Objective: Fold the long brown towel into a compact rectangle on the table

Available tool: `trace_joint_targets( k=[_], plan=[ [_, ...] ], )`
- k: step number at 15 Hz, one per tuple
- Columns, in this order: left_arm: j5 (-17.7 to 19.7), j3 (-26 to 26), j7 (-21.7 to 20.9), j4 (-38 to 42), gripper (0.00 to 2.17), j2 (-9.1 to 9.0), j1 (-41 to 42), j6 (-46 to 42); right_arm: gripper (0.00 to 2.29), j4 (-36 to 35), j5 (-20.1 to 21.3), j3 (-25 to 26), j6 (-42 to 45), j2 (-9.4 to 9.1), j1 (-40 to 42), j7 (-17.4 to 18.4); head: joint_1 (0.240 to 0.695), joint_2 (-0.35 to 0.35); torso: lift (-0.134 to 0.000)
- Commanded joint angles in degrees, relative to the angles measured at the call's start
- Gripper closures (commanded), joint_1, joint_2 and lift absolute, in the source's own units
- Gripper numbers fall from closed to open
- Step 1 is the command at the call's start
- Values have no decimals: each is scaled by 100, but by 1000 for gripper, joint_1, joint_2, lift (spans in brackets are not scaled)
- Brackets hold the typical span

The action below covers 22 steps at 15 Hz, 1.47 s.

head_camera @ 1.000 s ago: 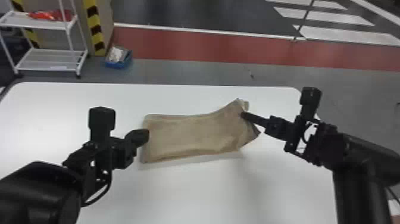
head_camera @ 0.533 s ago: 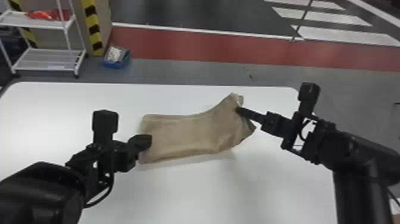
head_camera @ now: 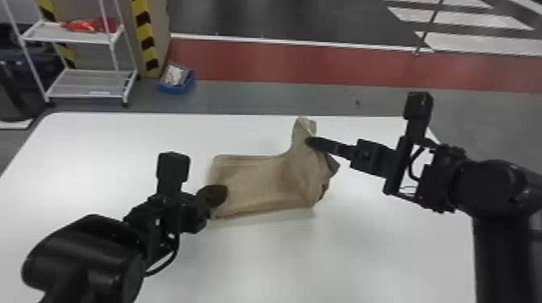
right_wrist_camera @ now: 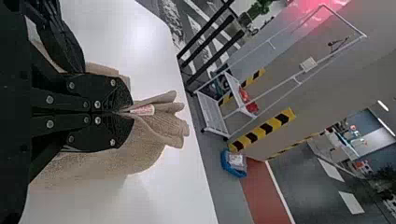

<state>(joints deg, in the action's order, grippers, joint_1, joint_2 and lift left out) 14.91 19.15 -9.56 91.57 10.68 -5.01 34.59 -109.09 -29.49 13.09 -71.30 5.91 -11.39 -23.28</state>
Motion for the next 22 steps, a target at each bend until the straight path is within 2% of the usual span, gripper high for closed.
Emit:
trace_joint_targets(
  k=[1,4,12,17,22],
  plan=[
    [109,45,-54,-25,2067,-13,-17,18,1595,-16,-56,-228,-73,-133,-91,-1,695,-109,-124],
    [162,107,-107,-16,2067,-22,0,18,1595,-7,-48,-518,-90,-318,-153,96,695,-78,-124],
    [206,124,-107,19,2067,-31,71,18,1595,54,427,-1028,-55,-318,-91,237,695,-43,-124],
    [214,45,-151,28,2067,-22,229,-70,1595,485,647,-1336,314,-353,-223,245,695,-34,-124],
    [241,-8,-186,36,2067,-4,264,-105,1595,678,699,-1485,525,-406,-196,245,695,-10,-124]
  ],
)
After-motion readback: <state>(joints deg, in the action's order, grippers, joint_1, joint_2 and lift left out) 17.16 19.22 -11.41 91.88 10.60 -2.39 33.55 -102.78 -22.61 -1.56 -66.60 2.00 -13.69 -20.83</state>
